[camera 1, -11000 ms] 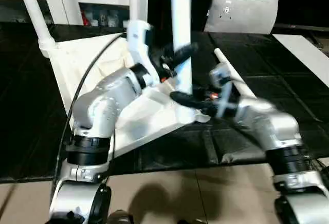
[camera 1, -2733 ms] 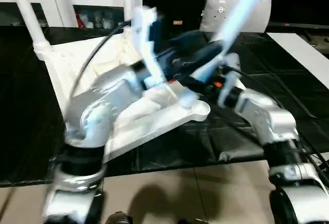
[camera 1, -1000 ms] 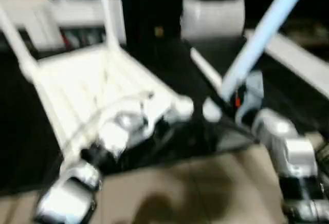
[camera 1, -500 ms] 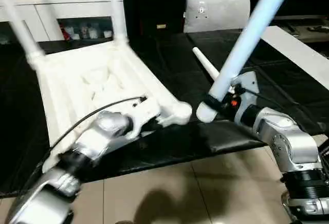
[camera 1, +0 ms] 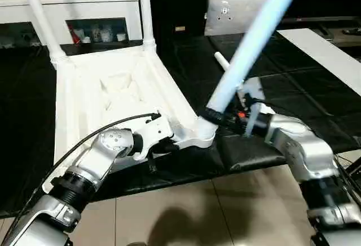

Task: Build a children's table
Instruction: Insert table leg to table base

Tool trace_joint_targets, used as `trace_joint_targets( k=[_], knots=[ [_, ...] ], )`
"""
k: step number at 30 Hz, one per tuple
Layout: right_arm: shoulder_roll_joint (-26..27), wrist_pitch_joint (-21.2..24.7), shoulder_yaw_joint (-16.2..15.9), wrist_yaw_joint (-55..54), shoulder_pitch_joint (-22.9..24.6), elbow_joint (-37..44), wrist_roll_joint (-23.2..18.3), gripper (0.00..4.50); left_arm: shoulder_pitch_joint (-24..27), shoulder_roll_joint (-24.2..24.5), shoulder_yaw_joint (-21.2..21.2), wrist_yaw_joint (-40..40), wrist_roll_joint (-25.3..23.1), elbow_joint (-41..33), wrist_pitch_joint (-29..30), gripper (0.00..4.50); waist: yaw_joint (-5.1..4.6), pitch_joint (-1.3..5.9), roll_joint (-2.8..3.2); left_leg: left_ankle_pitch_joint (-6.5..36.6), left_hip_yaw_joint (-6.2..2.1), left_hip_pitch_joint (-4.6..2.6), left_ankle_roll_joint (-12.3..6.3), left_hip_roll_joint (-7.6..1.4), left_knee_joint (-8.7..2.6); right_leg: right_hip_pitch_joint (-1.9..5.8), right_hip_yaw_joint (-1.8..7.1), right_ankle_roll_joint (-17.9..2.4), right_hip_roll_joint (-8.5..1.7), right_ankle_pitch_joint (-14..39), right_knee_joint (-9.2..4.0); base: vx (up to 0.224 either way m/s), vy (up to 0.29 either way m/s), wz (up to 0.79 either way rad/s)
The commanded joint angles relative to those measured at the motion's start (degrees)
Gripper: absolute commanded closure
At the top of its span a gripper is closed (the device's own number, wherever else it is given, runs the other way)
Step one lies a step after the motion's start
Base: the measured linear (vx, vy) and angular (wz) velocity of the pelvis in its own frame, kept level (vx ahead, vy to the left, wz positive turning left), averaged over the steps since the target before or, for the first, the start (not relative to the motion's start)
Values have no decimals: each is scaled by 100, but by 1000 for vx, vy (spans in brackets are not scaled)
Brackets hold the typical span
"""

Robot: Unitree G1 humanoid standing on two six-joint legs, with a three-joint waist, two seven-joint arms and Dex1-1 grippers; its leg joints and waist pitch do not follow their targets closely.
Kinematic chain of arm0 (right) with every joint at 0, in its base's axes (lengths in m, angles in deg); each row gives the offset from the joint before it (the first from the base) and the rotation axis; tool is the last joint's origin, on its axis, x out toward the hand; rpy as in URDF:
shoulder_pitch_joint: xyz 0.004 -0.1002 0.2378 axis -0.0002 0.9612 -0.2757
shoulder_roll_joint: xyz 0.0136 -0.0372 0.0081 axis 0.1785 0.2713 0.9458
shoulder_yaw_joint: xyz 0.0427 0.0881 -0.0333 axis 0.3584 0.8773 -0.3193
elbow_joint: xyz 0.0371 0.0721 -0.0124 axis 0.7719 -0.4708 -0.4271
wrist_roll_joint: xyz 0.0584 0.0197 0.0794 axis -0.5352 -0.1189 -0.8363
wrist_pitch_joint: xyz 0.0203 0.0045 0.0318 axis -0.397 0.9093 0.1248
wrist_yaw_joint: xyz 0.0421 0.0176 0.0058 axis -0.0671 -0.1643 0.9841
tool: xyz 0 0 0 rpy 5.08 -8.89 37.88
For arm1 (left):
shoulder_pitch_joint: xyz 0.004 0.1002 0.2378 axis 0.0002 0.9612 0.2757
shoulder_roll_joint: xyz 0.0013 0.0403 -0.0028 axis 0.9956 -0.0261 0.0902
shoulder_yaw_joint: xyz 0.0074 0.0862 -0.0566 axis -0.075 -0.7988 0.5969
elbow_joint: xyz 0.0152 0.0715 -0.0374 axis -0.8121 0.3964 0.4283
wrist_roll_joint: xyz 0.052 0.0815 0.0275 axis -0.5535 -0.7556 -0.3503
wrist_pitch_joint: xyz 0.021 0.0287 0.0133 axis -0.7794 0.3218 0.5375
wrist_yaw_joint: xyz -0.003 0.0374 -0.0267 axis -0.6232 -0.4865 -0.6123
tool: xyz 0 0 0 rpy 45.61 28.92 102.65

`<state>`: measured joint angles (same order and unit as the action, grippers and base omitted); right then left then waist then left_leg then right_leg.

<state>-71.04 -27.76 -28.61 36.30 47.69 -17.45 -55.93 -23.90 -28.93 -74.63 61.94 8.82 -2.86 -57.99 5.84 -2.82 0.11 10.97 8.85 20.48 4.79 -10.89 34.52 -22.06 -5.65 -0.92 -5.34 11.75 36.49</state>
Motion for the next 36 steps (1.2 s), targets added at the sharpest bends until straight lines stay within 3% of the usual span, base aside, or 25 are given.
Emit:
trace_joint_targets(
  k=[1, 5, 7, 16, 18, 21, 22, 27, 32, 36],
  knots=[
    [-16, -113, -97, -29, -168, -209, 196, 263, 161, -201, 3, 100, 207, -153, -108, 450, -20, 352, -140, 743, 20, 18, -144, -197, -403, 260, 331, -868, -359, 1512, -509, 0, 0, 0],
    [-110, 18, -310, 33, -304, -472, 389, 263, 199, -163, 49, 156, 205, -172, -87, 450, -18, 362, -177, 550, 33, 27, -206, -191, -394, 272, 337, -928, -347, 1207, -472, 0, 0, 0],
    [-107, 48, -324, 66, -358, -584, 377, 263, 208, -163, 88, 185, 224, -170, -44, 450, -17, 361, -167, 506, 32, 29, -248, -193, -394, 273, 338, -944, -349, 1149, -458, 0, 0, 0],
    [10, -188, -287, 113, -480, -1036, 438, 263, 170, -264, 224, 11, 50, -8, 34, 450, -21, 341, -180, 689, 37, 13, -186, -202, -410, 255, 345, -885, -352, 1413, -496, 0, 0, 0],
    [13, -197, -287, 110, -475, -1037, 434, 263, 150, -275, 247, 106, 132, -7, 161, 403, -23, 336, -187, 723, 38, 11, -184, -200, -417, 254, 347, -873, -351, 1475, -501, 0, 0, 0],
    [26, -218, -259, 101, -463, -1054, 417, 263, 119, -257, 245, 205, 170, -26, 247, 389, -15, 343, -170, 786, 37, 0, -151, -202, -417, 248, 348, -863, -362, 1591, -513, 0, 0, 0],
    [47, -246, -229, 103, -464, -1098, 410, 263, 98, -256, 238, 158, 99, 14, 195, 382, -10, 352, -119, 778, 25, -3, -123, -216, -421, 243, 352, -914, -355, 1437, -494, 0, 0, 0],
    [71, -278, -199, 107, -443, -1117, 422, 263, 38, -286, 208, 71, -152, 207, 226, 375, -39, 366, -173, 828, 20, -27, -101, -223, -438, 266, 350, -1111, -330, 806, -453, 0, 0, 0],
    [71, -282, -193, 105, -436, -1118, 421, 263, 19, -203, 128, 47, -278, 247, 430, 375, -40, 343, -178, 1040, 18, -31, -59, -223, -454, 266, 354, -1035, -355, 1234, -504, 0, 0, 0],
    [86, -296, -177, 109, -447, -1146, 444, 263, 26, -109, 103, 114, -335, 213, 603, 414, -77, 336, -183, 1112, 7, -22, -26, -224, -466, 261, 350, -980, -353, 1427, -520, 0, 0, 0]
  ],
)
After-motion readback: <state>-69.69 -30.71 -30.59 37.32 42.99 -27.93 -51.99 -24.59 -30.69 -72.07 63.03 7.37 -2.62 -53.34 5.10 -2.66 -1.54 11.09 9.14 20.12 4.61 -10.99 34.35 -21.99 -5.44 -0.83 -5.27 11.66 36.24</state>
